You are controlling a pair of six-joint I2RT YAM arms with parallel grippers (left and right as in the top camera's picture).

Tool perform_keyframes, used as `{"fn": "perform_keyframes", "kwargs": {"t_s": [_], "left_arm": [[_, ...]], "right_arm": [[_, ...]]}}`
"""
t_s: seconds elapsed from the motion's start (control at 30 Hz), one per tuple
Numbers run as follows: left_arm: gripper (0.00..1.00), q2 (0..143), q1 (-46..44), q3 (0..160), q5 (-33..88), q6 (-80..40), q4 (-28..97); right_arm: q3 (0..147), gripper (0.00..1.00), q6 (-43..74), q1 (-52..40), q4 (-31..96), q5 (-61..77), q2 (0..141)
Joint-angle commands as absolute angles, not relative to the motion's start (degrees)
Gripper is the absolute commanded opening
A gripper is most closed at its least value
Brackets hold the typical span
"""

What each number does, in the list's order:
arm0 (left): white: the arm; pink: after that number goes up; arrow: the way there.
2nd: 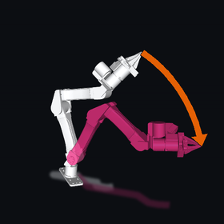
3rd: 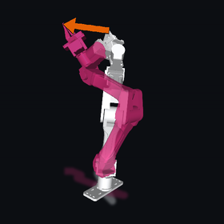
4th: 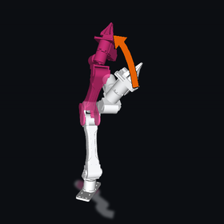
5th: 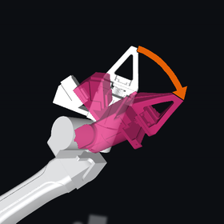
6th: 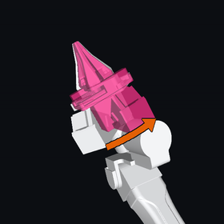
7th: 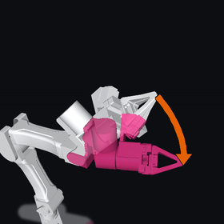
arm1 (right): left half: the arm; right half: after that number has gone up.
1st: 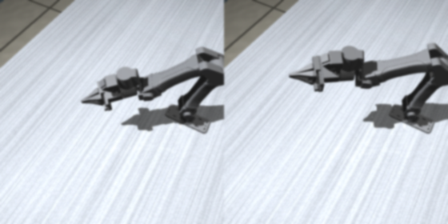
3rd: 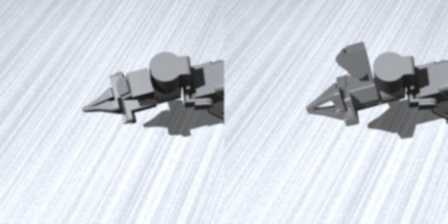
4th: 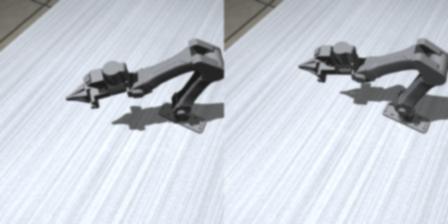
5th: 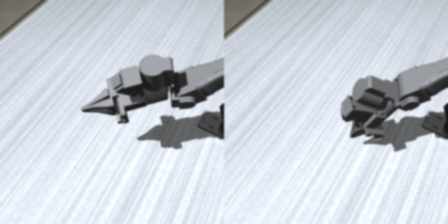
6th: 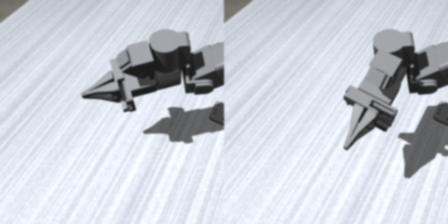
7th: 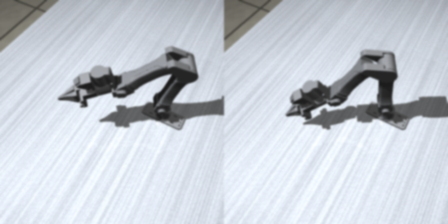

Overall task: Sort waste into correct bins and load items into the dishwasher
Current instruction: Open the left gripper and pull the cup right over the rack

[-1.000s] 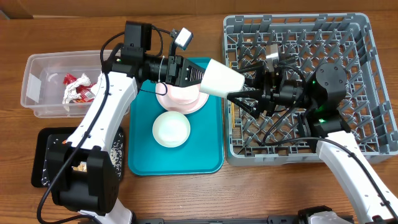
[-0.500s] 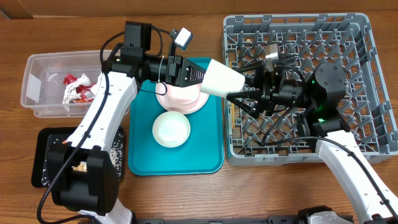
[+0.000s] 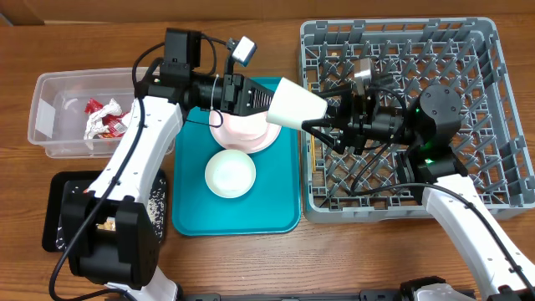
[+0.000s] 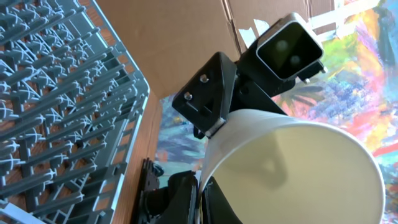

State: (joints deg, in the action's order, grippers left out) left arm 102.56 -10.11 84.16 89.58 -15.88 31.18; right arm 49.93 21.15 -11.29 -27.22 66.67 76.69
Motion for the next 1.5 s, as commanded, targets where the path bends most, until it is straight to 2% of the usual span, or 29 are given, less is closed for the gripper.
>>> {"fn": "perform_keyframes", "kwargs": {"t_s": [0.0, 0.1, 0.23, 0.27, 0.33, 0.47, 0.8, 1.0, 1.2, 1.33, 1.47], "left_arm": [[0.04, 103.1, -10.9, 85.3, 90.6, -15.0, 31.0], [0.07, 103.1, -10.9, 85.3, 90.6, -15.0, 31.0], [0.26, 103.1, -10.9, 85.3, 89.7, -14.9, 30.9], [0.34, 103.1, -10.9, 85.3, 89.2, -14.9, 30.7], [0.39, 103.1, -10.9, 85.3, 89.1, -15.0, 29.9], [0.45, 103.1, -10.2, 85.3, 89.2, -15.0, 28.8], [0.48, 103.1, -3.7, 85.3, 86.7, -15.0, 28.1], [0.56, 103.1, -3.0, 85.3, 81.7, -15.0, 29.9], [0.59, 103.1, -3.1, 85.3, 74.9, -14.7, 32.9], [0.61, 103.1, -3.0, 85.3, 70.2, -14.8, 33.3], [0.73, 103.1, -3.0, 85.3, 65.9, -14.8, 33.4]], "right_arm": [[51.1, 0.56, 20.6, -13.4, -28.3, 69.0, 76.5], [51.1, 0.54, 20.6, -13.4, -28.3, 69.0, 76.5], [51.1, 0.52, 20.6, -13.4, -28.2, 68.7, 76.5], [51.1, 0.5, 20.6, -13.4, -28.2, 68.2, 76.5], [51.1, 0.5, 20.6, -13.4, -28.2, 67.6, 76.5], [51.1, 0.47, 20.6, -12.9, -28.1, 67.5, 76.5], [51.1, 0.46, 20.6, -6.5, -23.7, 65.0, 76.5], [51.1, 0.42, 20.6, -0.6, -17.3, 58.1, 76.5], [51.2, 0.42, 19.7, 6.9, -10.7, 49.9, 76.5], [54.3, 0.4, 17.7, 10.1, -1.5, 45.0, 76.5], [61.5, 0.39, 10.7, 10.5, 13.9, 36.1, 76.5]]}}
